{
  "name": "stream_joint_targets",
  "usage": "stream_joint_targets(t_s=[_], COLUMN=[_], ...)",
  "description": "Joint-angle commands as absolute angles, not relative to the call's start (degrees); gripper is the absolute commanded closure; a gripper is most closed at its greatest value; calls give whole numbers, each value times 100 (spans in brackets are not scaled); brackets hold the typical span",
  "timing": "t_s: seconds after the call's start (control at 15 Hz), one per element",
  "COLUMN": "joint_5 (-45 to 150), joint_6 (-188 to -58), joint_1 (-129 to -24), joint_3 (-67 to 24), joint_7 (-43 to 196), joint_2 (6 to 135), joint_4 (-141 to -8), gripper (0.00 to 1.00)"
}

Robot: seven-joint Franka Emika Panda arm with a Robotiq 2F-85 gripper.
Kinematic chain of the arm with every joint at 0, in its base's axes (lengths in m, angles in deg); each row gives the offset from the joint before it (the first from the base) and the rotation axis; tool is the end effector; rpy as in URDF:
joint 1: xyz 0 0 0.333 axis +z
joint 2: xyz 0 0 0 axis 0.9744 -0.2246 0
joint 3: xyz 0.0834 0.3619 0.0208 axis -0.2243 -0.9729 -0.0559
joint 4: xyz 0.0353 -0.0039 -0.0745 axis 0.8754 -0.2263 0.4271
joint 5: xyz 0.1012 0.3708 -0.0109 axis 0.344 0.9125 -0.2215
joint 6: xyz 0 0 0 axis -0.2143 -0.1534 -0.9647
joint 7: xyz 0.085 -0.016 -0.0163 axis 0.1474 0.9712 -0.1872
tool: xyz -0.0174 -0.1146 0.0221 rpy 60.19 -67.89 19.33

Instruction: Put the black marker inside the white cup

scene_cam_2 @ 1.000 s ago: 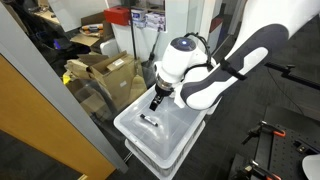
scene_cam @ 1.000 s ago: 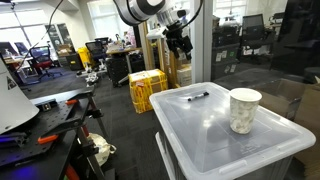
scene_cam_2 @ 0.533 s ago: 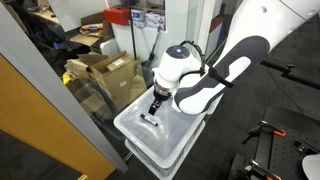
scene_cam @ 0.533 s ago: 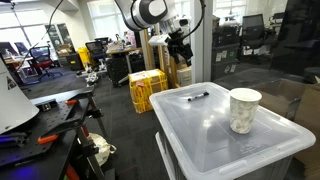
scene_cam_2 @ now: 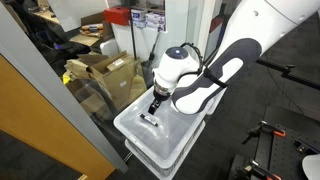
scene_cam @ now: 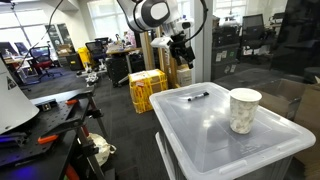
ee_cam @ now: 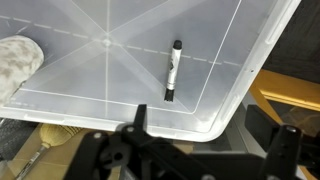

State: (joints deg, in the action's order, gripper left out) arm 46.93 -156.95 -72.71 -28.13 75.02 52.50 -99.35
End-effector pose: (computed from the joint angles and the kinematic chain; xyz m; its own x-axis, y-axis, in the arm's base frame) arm 0.6432 0.0876 0.2180 0.9429 0.1374 0.3033 0.1407 -0.9900 0.0111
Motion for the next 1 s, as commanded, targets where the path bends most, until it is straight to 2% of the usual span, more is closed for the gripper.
stream_joint_targets(t_s=[0.0, 0.93], joint_5=[4898, 5426], joint_6=[-15799, -15381], joint_1=[-7248, -7757], joint_3=[-2713, -3400], joint_7=[7738, 8278], joint_2=[4767, 3186], joint_4=[-9384, -7609], gripper=[0, 0])
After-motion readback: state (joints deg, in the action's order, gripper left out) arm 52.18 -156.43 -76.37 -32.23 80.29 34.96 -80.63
